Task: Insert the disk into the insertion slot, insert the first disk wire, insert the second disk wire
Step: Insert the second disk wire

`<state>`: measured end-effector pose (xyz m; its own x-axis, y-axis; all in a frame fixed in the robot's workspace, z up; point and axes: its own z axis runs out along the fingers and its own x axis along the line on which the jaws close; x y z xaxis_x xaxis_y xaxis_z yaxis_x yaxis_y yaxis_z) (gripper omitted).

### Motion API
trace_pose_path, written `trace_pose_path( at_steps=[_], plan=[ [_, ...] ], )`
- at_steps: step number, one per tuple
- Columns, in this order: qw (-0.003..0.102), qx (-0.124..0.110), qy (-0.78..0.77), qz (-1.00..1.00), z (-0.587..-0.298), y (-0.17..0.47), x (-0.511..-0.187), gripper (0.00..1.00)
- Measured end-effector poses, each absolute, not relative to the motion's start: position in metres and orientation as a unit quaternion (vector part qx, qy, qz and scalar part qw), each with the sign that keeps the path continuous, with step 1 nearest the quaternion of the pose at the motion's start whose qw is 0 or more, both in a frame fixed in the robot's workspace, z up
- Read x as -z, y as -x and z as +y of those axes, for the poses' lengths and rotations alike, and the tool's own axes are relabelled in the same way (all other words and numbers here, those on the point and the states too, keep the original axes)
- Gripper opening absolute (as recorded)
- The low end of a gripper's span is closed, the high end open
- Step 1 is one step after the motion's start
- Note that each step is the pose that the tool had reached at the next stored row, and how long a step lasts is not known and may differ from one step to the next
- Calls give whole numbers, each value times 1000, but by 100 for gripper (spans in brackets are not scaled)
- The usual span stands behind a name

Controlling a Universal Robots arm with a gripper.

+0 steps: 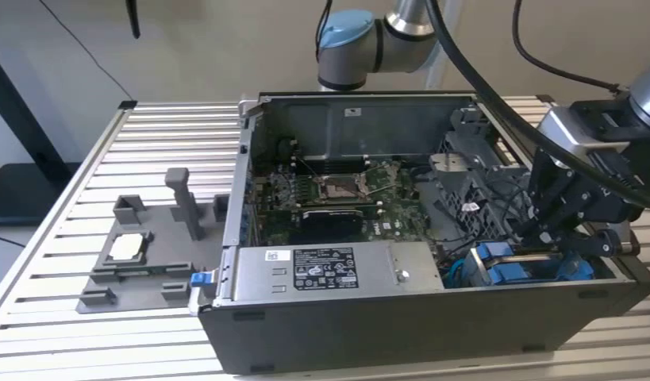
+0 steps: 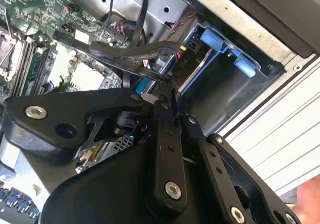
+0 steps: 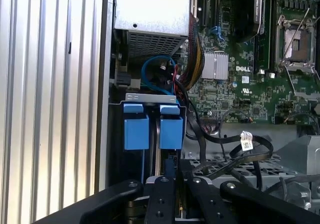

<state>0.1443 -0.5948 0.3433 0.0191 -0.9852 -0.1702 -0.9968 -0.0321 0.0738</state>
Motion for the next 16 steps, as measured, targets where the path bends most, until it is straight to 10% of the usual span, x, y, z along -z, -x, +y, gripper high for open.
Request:
trace_pose_path(
  at_steps=[16],
  plan=[
    [32, -90, 705, 702, -595, -145, -338, 16]
  ],
)
